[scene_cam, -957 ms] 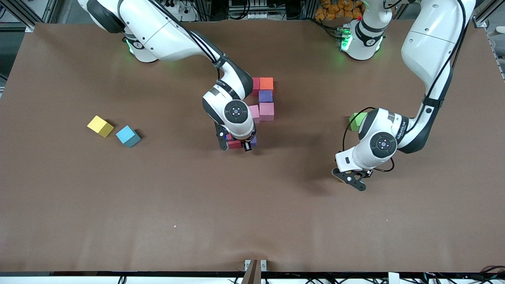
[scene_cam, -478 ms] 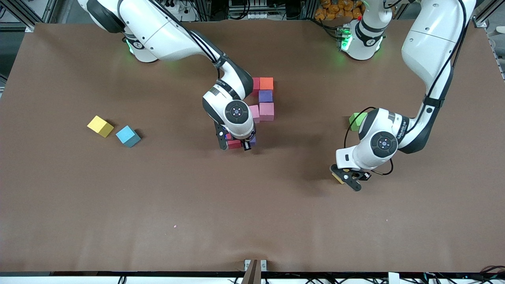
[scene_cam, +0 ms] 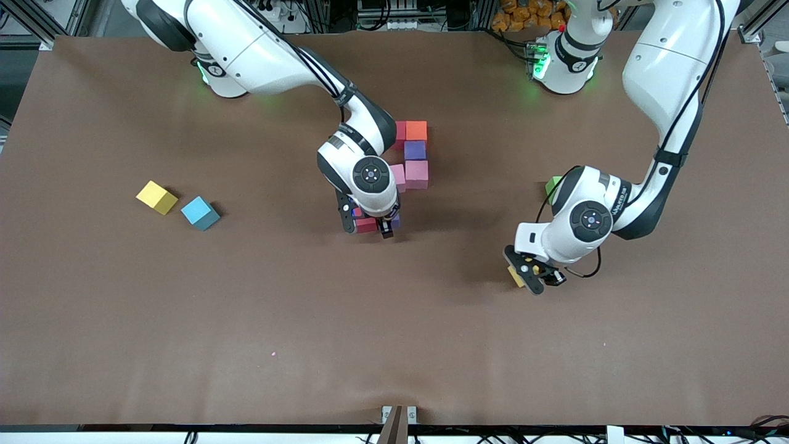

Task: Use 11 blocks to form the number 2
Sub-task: 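Grasp the yellow cube with the left gripper while the right gripper holds blue, then carry yellow to the shape while the right gripper releases blue and withdraws, then lower the yellow cube below the blue cube with the left gripper, then open the left gripper and lift it away from the yellow cube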

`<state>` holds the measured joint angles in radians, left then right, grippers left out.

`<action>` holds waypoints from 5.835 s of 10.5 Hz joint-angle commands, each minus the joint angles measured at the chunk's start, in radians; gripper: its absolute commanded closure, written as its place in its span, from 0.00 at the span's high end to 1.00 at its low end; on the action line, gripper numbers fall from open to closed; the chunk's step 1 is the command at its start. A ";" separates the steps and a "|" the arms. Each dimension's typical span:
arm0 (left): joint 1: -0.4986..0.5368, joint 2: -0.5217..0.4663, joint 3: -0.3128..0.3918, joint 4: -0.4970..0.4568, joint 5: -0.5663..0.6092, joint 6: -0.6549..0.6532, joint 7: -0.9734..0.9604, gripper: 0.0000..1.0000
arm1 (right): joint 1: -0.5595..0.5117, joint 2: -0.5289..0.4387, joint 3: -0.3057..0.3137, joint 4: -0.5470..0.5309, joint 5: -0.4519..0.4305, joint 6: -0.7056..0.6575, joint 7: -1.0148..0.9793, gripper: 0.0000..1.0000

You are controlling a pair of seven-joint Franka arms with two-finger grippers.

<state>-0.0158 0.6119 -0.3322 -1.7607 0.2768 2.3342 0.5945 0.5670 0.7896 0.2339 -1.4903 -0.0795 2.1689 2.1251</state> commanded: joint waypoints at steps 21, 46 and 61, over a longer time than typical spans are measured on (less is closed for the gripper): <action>-0.289 0.062 -0.068 0.086 0.019 -0.039 0.130 0.36 | -0.432 -0.151 0.004 0.104 0.099 -0.346 -0.850 1.00; -0.431 0.131 -0.062 0.132 0.016 -0.041 -0.055 1.00 | -0.664 -0.674 0.035 -0.646 0.122 -0.106 -1.775 1.00; -0.176 -0.086 -0.062 0.302 -0.079 -0.490 -0.110 1.00 | -0.595 -0.863 -0.140 -0.458 0.133 -0.332 -2.176 1.00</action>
<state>-0.2489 0.5557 -0.3870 -1.4792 0.2297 1.9071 0.4971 -0.0521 -0.0434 0.1161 -1.9885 0.0340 1.8880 -0.0325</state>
